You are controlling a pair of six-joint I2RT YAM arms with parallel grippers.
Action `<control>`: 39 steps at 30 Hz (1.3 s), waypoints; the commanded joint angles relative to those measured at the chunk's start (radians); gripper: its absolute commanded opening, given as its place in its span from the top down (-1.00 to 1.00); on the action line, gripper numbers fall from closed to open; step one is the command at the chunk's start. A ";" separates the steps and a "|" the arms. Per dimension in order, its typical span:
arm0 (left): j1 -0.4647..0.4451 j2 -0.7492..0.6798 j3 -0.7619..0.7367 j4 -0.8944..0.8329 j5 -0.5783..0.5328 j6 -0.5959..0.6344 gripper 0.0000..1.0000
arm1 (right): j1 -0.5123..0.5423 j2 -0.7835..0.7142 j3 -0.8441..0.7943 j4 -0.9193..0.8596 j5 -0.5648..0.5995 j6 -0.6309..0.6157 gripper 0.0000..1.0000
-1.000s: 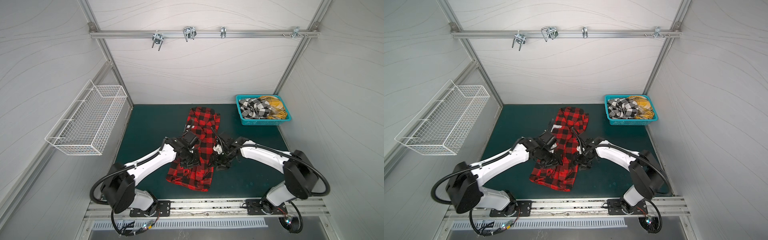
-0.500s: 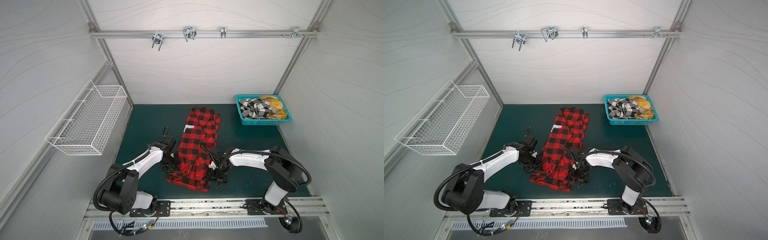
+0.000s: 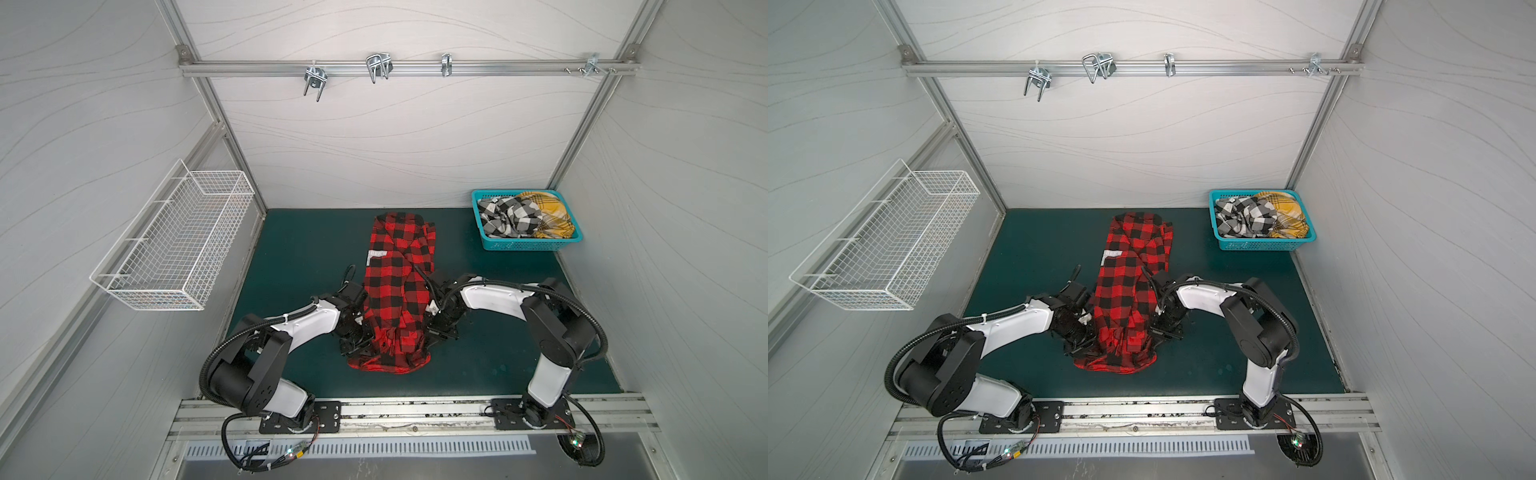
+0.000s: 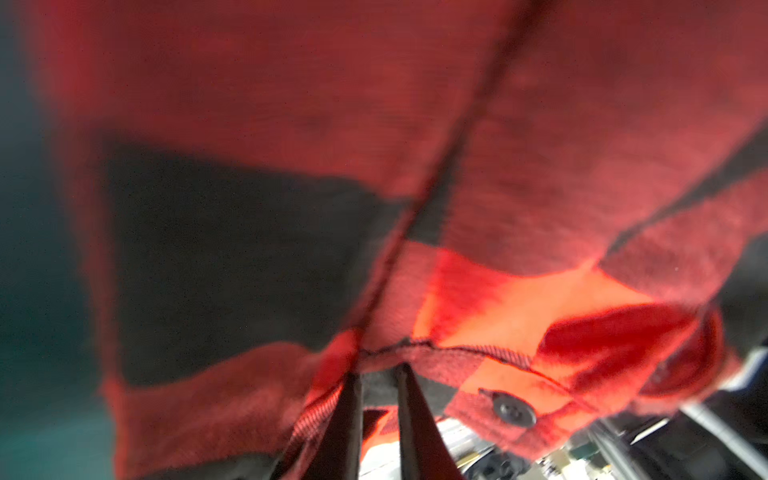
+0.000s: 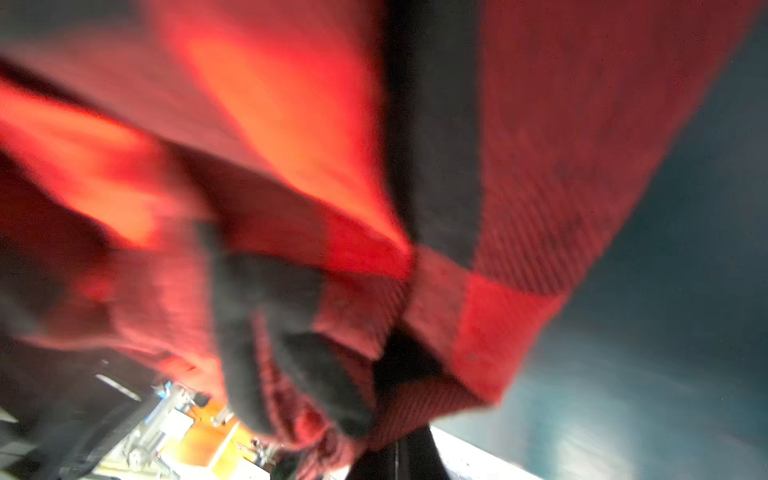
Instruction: Fold and stack the long sleeve shirts
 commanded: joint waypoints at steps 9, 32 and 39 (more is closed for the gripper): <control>0.073 -0.238 0.147 -0.311 -0.182 0.070 0.23 | -0.005 -0.219 -0.058 -0.224 0.166 -0.102 0.04; 0.204 -0.125 -0.128 -0.071 -0.026 -0.048 0.09 | 0.057 -0.139 -0.233 0.146 -0.024 0.077 0.14; 0.203 -0.079 -0.145 -0.032 -0.007 -0.043 0.09 | 0.089 -0.156 -0.271 0.167 -0.023 0.134 0.16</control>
